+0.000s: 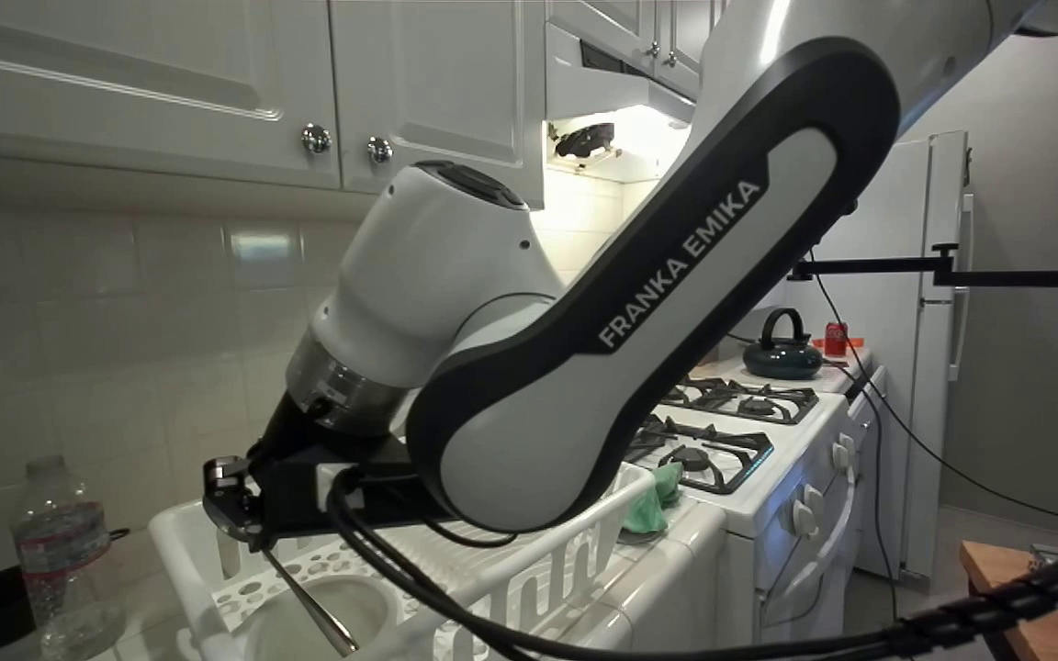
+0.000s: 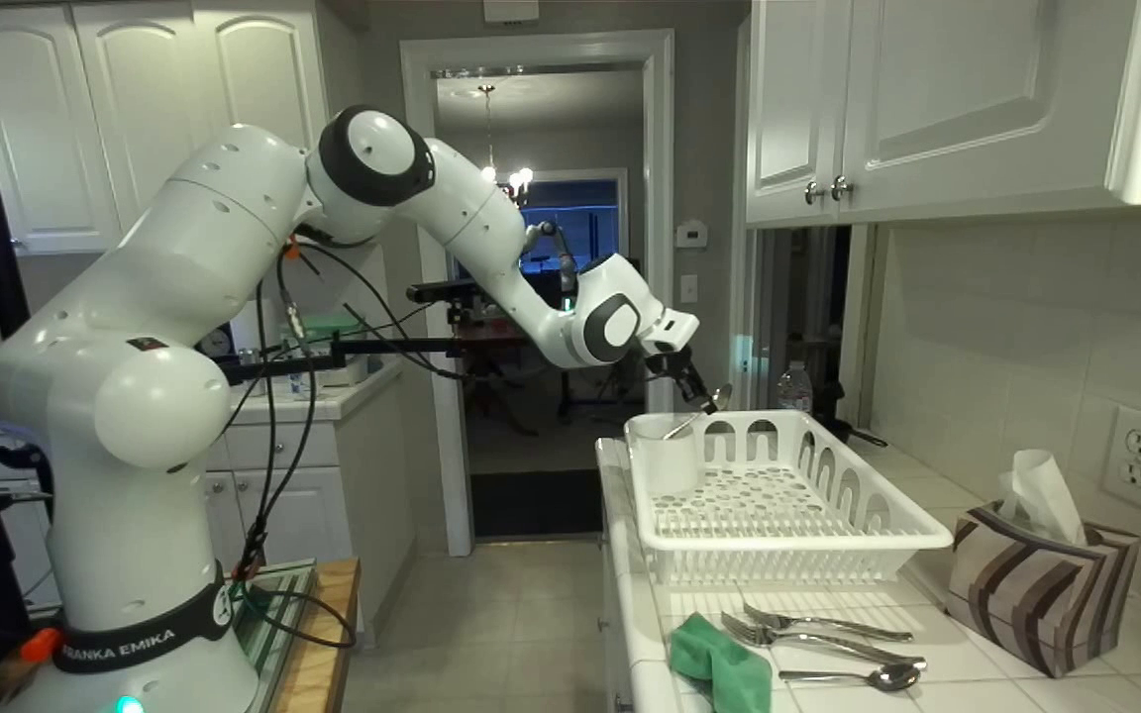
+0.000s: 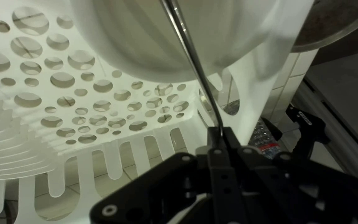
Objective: Put two silver spoons in the cutlery holder on the dishrack.
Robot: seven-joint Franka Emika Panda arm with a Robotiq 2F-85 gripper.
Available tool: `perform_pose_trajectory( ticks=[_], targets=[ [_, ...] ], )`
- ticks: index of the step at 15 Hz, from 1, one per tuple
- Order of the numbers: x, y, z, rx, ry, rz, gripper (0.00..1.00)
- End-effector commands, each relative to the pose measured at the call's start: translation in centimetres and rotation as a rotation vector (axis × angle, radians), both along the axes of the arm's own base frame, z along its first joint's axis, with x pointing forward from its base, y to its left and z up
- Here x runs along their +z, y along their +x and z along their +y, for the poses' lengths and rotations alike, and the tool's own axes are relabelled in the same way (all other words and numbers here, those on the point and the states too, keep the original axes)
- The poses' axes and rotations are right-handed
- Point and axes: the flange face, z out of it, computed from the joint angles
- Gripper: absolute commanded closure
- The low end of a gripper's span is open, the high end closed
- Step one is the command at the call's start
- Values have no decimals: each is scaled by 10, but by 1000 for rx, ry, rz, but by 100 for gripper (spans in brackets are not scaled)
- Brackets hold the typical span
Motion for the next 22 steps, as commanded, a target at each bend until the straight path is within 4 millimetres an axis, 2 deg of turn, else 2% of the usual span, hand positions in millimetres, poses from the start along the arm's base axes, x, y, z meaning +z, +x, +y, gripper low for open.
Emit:
perform_pose_trajectory(
  ticks=[1,11,13,22],
  targets=[
    [-1,-2,3,9,-22,-15,99],
    [-9,-4,8,9,-38,-6,99],
    [-10,-5,9,11,-41,-5,69],
    [-8,-6,11,12,-47,-10,9]
  ],
)
